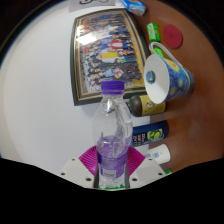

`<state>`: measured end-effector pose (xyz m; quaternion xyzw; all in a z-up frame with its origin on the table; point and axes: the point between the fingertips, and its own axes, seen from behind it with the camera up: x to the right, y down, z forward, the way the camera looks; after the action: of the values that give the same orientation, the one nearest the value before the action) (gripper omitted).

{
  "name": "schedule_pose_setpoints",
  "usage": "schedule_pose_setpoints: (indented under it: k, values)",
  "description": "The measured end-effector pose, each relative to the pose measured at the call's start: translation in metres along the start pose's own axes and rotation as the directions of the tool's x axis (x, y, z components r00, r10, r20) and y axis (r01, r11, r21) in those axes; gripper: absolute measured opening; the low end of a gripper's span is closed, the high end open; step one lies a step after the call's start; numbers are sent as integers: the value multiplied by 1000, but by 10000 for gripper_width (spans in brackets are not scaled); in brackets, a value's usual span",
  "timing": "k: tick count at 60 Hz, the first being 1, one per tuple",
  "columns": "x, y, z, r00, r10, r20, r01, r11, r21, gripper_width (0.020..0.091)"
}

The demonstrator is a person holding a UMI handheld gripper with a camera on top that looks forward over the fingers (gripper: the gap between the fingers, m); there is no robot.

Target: Pour water

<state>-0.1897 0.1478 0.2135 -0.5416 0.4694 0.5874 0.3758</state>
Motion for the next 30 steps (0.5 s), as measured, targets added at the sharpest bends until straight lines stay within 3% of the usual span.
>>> schedule_pose_setpoints:
  k: [8, 16, 22, 30]
  values:
    - [6, -5, 11, 974, 222, 35, -222, 975, -12, 342]
    - [15, -3, 11, 970, 241, 14, -241, 970, -27, 342]
    - [18, -3, 9, 984, 178, -8, -179, 983, -32, 342]
    - [16, -7, 2, 994, -84, -66, 81, 996, -47, 343]
